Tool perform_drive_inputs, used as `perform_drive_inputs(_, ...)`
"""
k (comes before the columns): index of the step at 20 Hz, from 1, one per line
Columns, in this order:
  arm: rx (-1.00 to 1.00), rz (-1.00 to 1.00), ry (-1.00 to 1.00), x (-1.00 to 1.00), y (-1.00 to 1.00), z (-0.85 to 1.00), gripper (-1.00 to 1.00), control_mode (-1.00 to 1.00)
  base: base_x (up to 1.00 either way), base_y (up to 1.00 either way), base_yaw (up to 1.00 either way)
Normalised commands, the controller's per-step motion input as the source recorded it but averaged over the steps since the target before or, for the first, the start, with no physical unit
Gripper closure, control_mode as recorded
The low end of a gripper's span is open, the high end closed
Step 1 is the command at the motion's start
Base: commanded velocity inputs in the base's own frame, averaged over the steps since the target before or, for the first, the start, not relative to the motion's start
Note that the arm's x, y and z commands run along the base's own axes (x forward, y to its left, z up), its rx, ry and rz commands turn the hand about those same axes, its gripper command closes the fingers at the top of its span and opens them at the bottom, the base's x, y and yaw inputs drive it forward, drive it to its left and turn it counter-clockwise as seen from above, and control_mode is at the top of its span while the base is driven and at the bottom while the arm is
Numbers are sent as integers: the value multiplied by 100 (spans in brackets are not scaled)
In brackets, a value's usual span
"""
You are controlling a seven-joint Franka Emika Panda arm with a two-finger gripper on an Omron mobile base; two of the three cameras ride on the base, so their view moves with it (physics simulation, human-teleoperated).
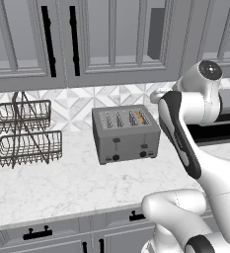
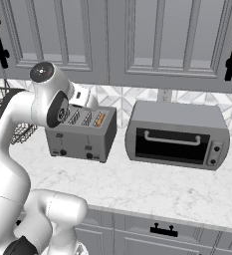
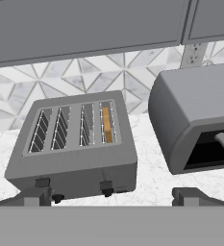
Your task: Start the toaster. Once the lever pops up, take the bread to the plate on the dining counter.
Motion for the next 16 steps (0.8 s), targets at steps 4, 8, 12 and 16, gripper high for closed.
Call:
perform_drive_inputs(4, 0, 0, 0, 0, 0, 0, -100, -100, 0, 0, 0)
perform_drive_inputs(8, 0, 0, 0, 0, 0, 0, -100, -100, 0, 0, 0)
perform_drive_inputs(12, 0, 0, 0, 0, 0, 0, -100, -100, 0, 0, 0)
perform_drive_inputs(16, 0, 0, 0, 0, 0, 0, -100, -100, 0, 0, 0)
